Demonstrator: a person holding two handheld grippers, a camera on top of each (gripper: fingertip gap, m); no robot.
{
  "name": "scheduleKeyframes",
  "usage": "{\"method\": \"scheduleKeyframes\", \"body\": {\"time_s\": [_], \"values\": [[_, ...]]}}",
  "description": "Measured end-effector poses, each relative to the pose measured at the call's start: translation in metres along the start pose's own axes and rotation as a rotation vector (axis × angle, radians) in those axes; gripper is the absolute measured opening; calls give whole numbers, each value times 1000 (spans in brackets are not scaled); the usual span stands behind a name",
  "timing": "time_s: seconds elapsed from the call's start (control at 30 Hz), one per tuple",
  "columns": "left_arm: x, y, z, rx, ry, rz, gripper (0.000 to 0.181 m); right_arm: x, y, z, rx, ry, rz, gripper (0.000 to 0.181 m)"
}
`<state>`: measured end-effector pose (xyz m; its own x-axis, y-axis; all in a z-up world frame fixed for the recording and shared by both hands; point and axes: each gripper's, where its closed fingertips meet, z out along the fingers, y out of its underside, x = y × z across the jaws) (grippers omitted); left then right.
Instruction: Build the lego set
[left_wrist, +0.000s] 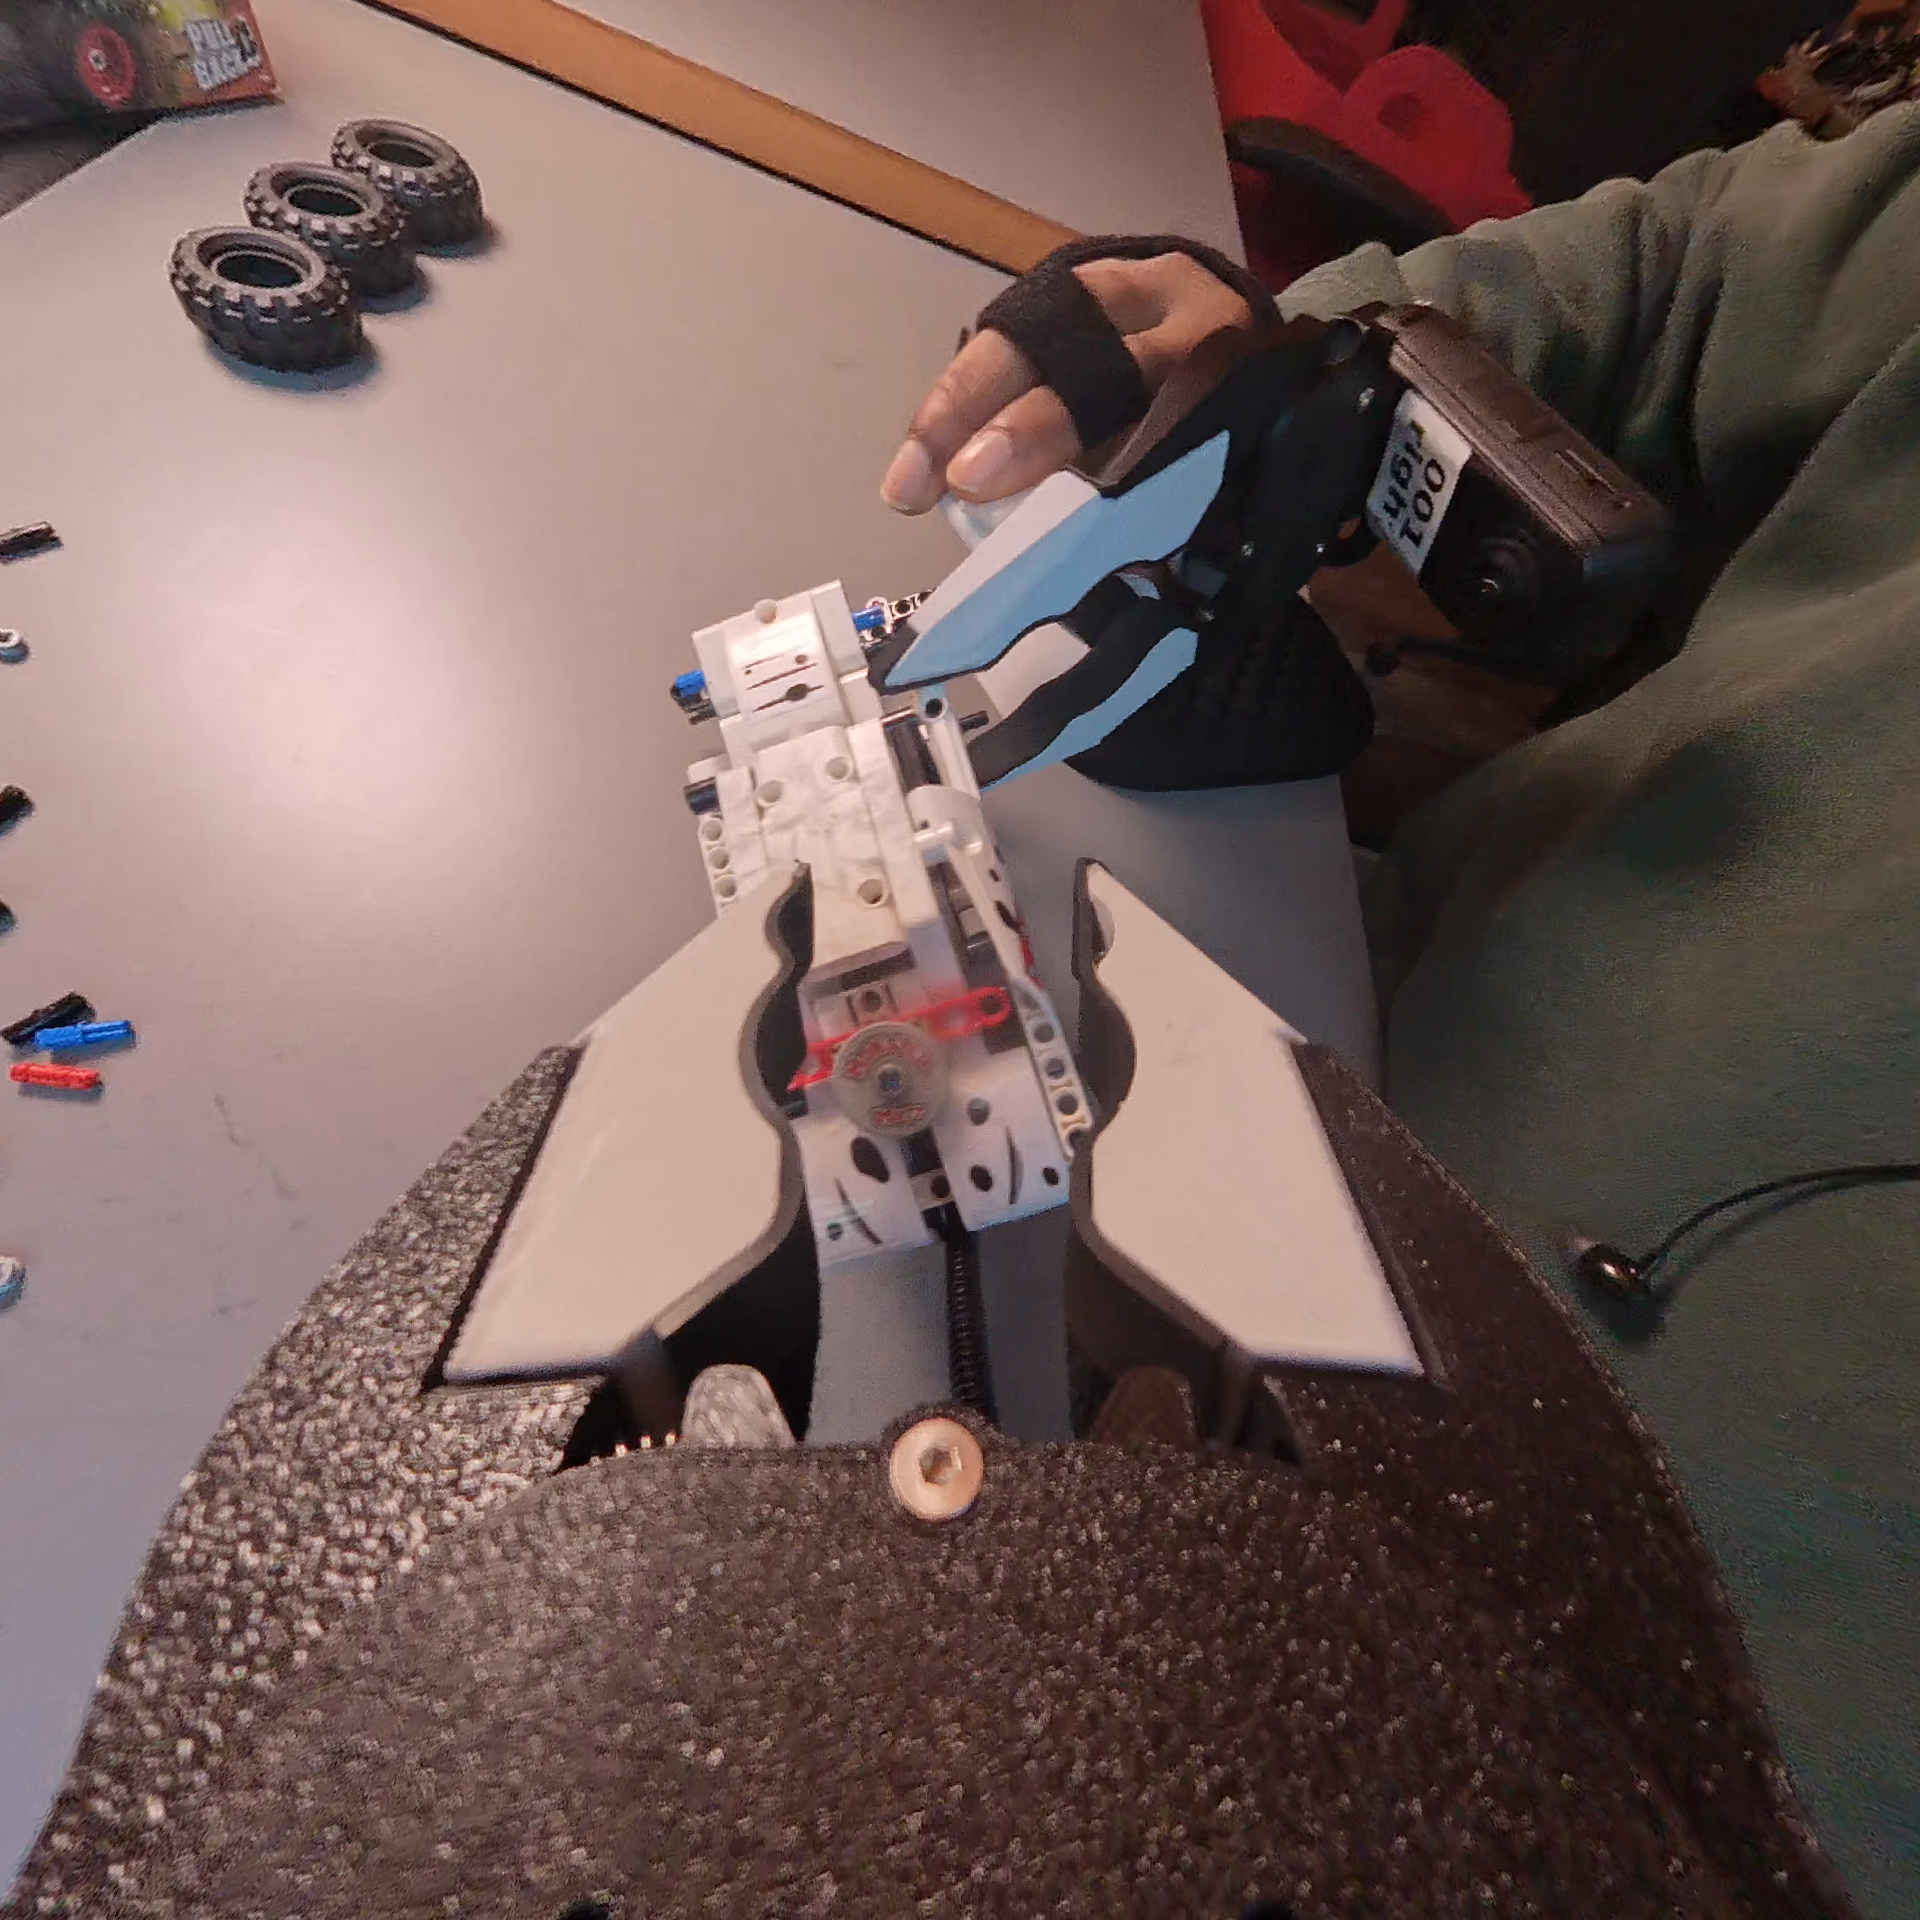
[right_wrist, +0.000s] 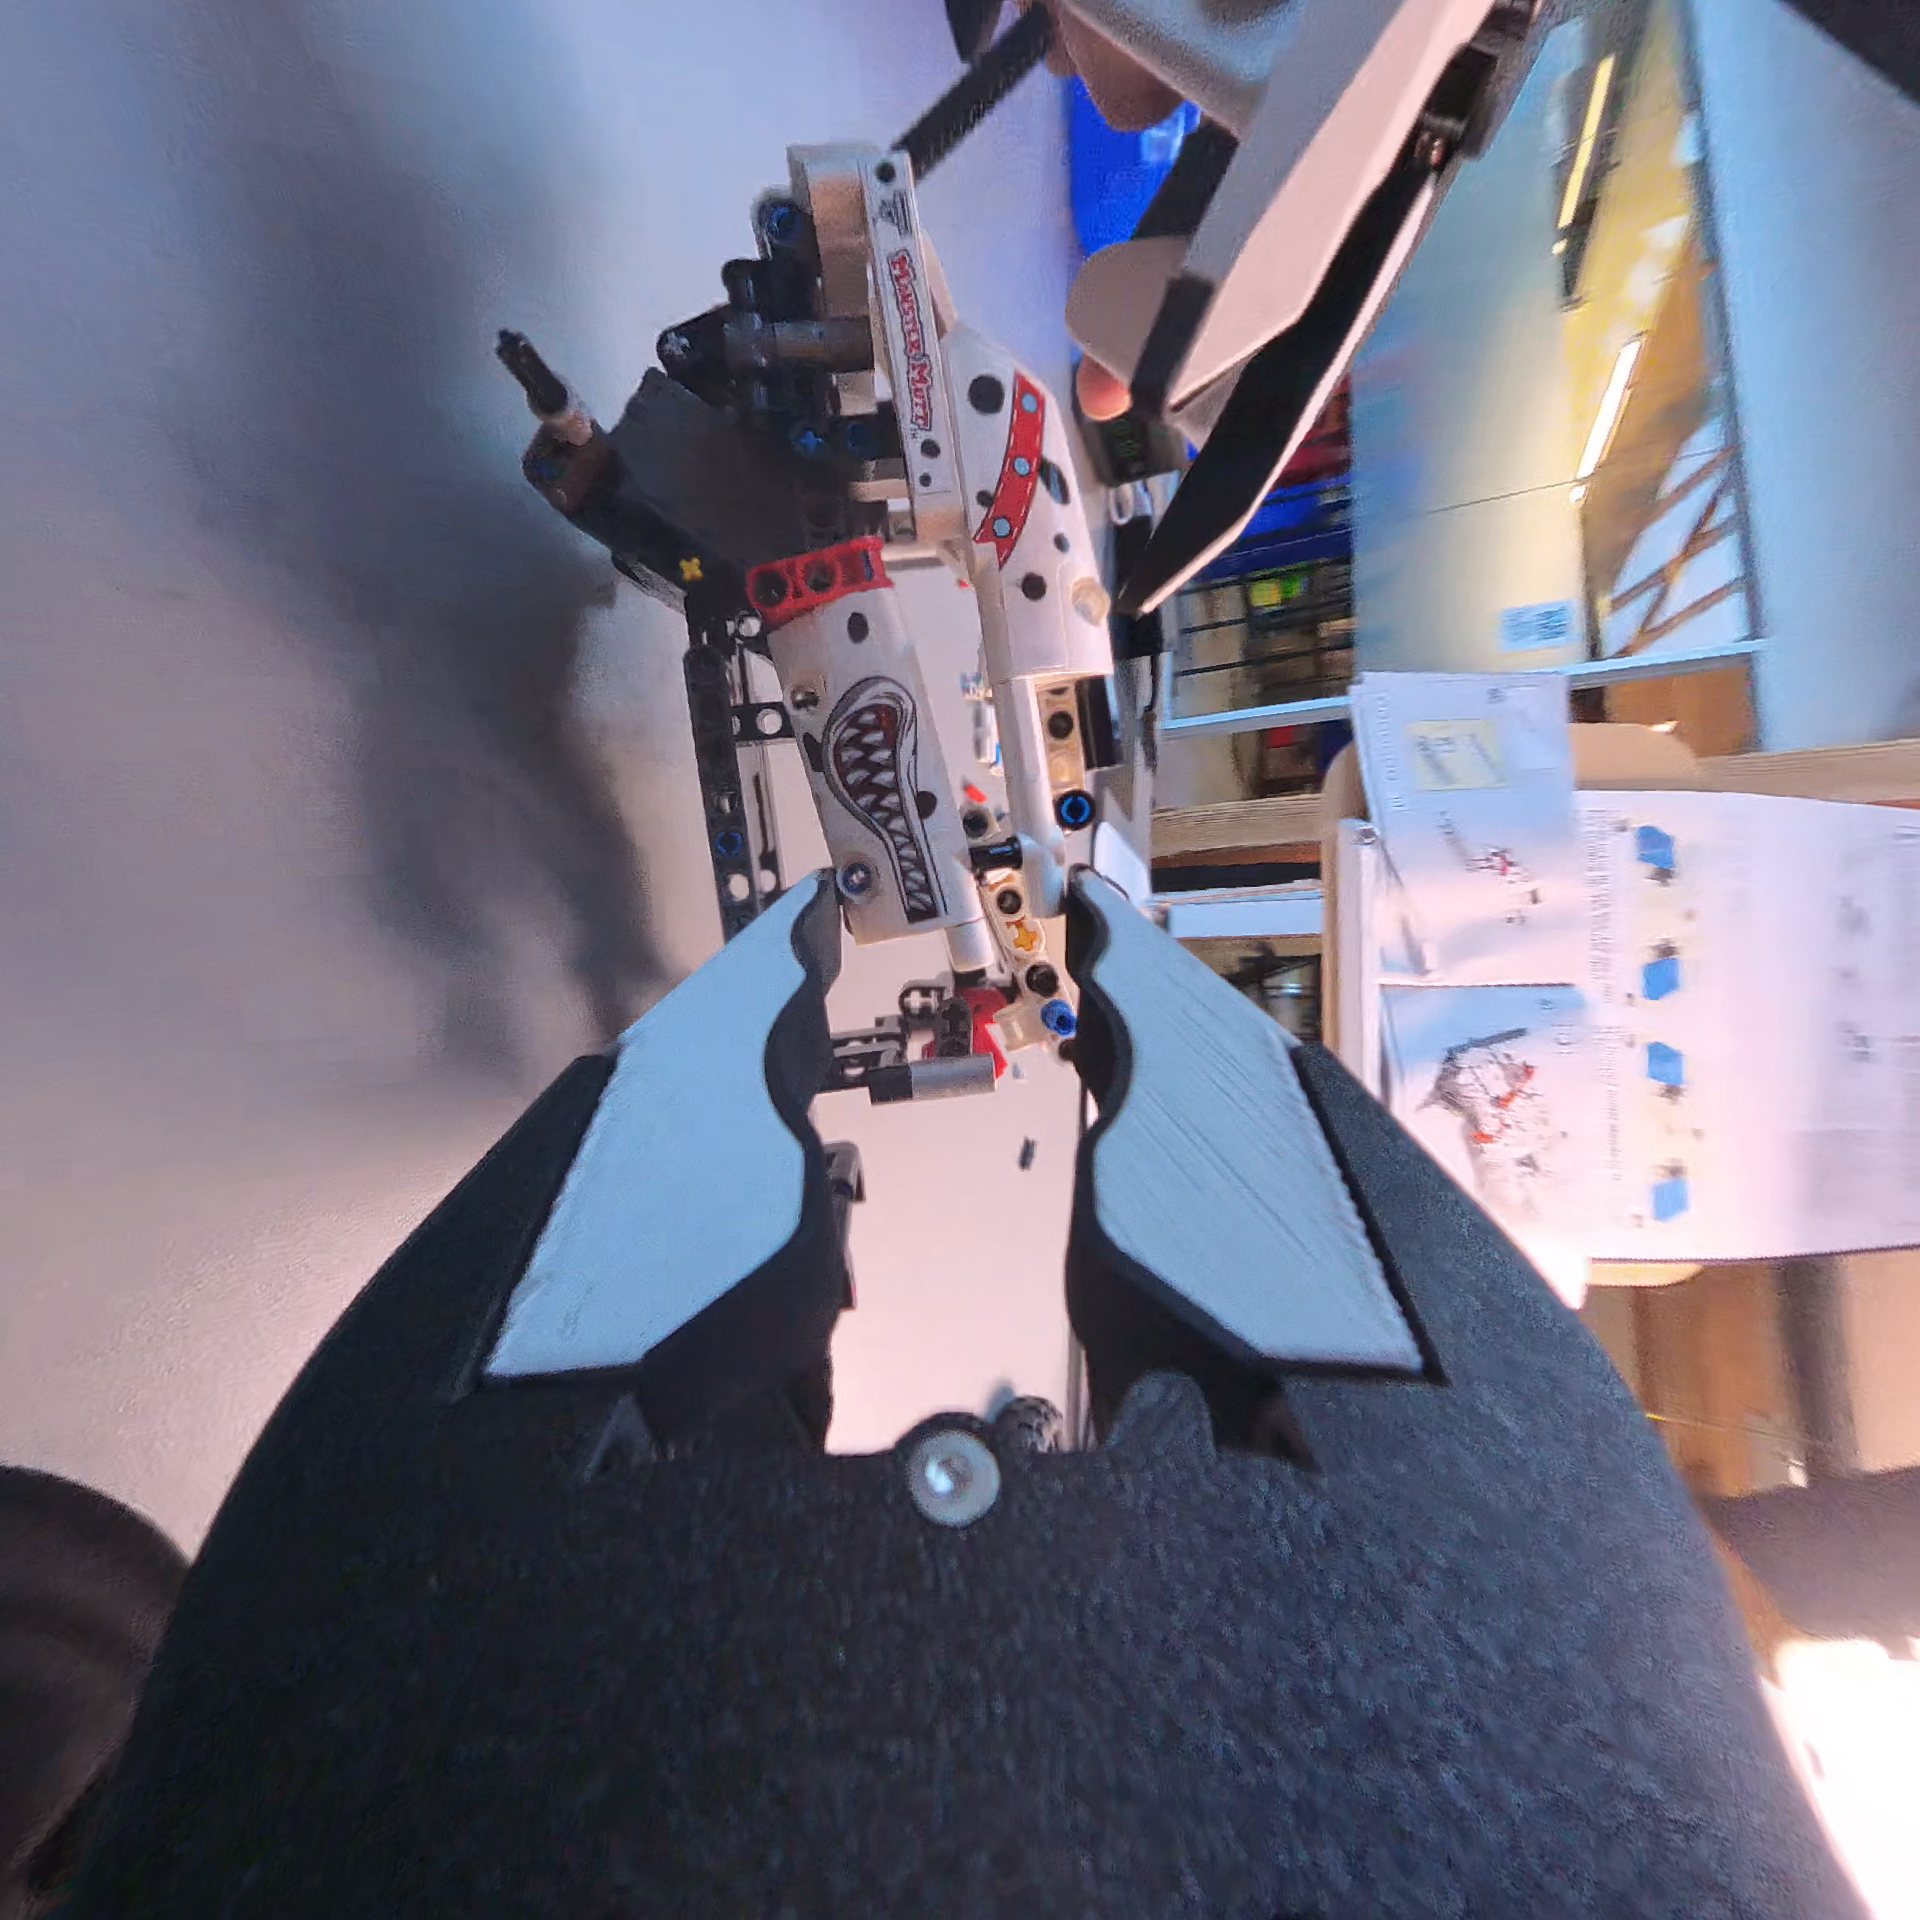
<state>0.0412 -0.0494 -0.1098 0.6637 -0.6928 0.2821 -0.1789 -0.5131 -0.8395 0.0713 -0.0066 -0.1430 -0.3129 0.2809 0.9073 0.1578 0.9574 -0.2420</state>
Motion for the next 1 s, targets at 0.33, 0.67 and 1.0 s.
{"method": "scheduleKeyframes", "body": {"time_s": [0.33, 0.67, 1.0], "values": [[11, 37, 39, -225, -117, 58, 63, -15, 8, -21, -50, 14, 185, 61], [5, 28, 42, -281, -112, -48, 80, -50, -31, -45, -133, -88, 1385, 55], [-1, 39, 55, -413, -151, -88, 63, -56, -4, -10, -310, 80, 1434, 78]]}}
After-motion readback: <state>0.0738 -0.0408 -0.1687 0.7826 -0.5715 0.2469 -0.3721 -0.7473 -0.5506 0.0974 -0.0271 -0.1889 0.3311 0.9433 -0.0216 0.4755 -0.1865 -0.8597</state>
